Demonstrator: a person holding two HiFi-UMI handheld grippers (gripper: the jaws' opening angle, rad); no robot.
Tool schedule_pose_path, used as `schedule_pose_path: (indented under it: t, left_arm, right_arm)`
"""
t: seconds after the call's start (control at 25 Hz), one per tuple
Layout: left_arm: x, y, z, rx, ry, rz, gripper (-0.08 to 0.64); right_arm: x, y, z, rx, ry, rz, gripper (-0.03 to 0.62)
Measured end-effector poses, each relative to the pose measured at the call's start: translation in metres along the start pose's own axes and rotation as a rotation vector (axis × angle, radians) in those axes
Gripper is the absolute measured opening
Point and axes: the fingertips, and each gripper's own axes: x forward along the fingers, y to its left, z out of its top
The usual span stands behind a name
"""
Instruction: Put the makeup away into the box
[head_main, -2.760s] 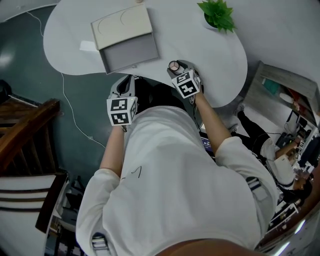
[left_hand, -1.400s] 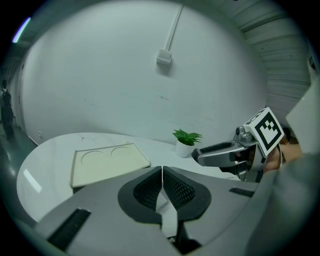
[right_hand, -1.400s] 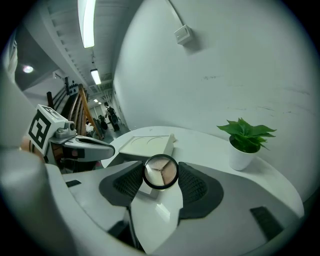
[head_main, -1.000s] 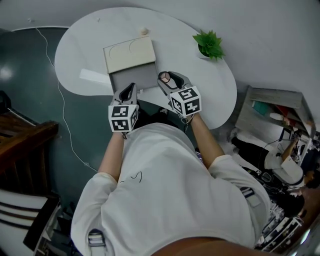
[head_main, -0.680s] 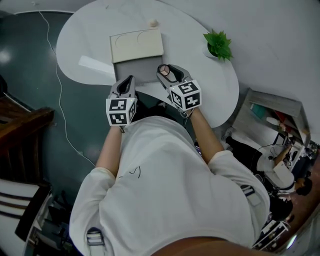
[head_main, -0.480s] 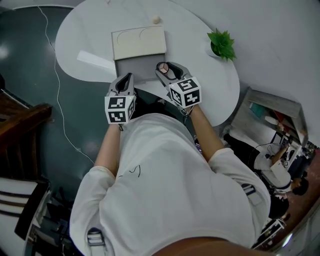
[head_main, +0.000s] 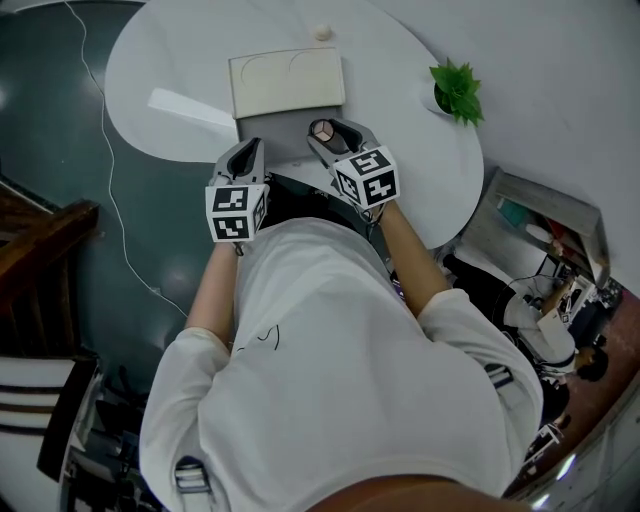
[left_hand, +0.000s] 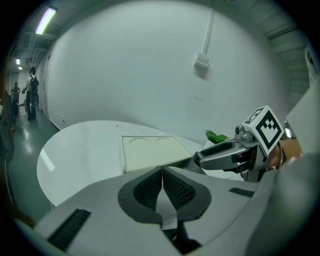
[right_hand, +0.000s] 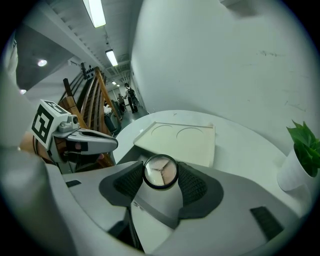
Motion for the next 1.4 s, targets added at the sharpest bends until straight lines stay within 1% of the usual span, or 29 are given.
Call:
schedule_pose_path:
  t: [0.28,0.48,0.64,0.8,1.04,1.16,1.4]
  left_arm:
    - [0.011,0.032,0.006,-0.001,0.029,-0.016,0.025]
    - [0.022,0.053,0.010,0.000,0.049,-0.021,0.025]
    - [0.030,0.063,0.010,-0.002,0.064,-0.034,0.025]
    - [0.035,0.067,0.010,-0.001,0.076,-0.050,0.025]
    - [0.038,0.075,0.019,0.005,0.077,-0.057,0.025]
    - [0.038,0.079,0.022,0.012,0.078,-0.060,0.025]
    - [0.039,0.080,0.022,0.014,0.081,-0.052,0.025]
  right_arm:
    - [0.035,0.003,-0.003,-0.019,0.097,0.007,0.218]
    - [0.058,0.002,-0.014,-0.025,0.185,0.002,0.218]
    - [0.073,0.002,-0.029,-0.014,0.274,0.001,0.218]
    - [0.084,0.002,-0.036,-0.020,0.337,0.001,0.218]
    - [0.092,0.001,-0.041,-0.030,0.402,-0.002,0.218]
    - [0.096,0.000,-0.045,-0.050,0.433,-0.012,0.218]
    - [0.097,-0.002,-0.049,-0.072,0.459,-0.021,0.218]
